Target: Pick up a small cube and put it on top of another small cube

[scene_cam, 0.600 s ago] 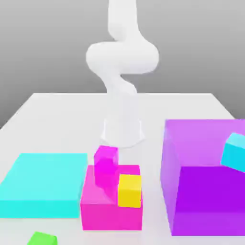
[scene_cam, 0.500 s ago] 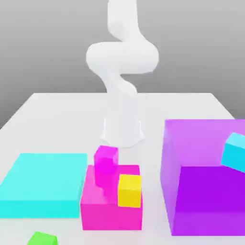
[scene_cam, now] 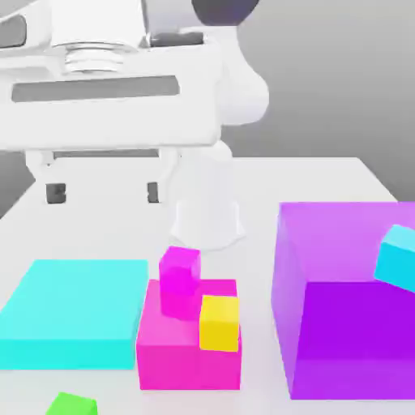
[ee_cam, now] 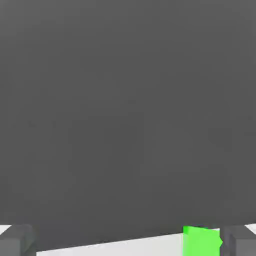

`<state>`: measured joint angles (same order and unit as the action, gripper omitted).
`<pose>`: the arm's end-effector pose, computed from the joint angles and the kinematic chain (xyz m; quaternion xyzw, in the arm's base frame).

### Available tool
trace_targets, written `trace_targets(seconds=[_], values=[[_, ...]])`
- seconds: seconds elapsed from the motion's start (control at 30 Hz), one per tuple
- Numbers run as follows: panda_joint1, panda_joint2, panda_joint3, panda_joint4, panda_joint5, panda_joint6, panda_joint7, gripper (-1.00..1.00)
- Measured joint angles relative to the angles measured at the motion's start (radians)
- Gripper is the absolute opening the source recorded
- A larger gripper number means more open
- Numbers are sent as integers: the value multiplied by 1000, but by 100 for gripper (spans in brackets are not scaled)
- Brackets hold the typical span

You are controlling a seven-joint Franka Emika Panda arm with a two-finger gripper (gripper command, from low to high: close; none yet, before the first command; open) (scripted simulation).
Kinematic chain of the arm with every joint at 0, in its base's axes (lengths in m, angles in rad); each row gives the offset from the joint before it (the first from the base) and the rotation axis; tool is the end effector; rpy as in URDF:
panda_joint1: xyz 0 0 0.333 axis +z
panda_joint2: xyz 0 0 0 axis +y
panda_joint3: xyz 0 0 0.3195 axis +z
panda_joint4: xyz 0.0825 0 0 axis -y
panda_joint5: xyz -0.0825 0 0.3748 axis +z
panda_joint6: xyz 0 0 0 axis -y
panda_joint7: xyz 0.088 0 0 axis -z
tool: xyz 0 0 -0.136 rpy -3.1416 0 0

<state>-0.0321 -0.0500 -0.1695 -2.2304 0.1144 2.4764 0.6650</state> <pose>0.5341 -0.1079 0.4046 -0.8794 0.4507 -0.1323 0.0782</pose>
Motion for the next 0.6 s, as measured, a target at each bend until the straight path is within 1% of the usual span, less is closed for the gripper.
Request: trace_targets(seconds=[0.2,0.4,0.53,0.57,0.6], values=[[-41,217,-14,20,32,51,-38,0],[-80,432,-32,40,42,105,-62,0],[-113,576,0,67,77,201,-89,0],[-119,603,8,73,84,222,-94,-100],[-119,603,8,73,84,222,-94,-100]])
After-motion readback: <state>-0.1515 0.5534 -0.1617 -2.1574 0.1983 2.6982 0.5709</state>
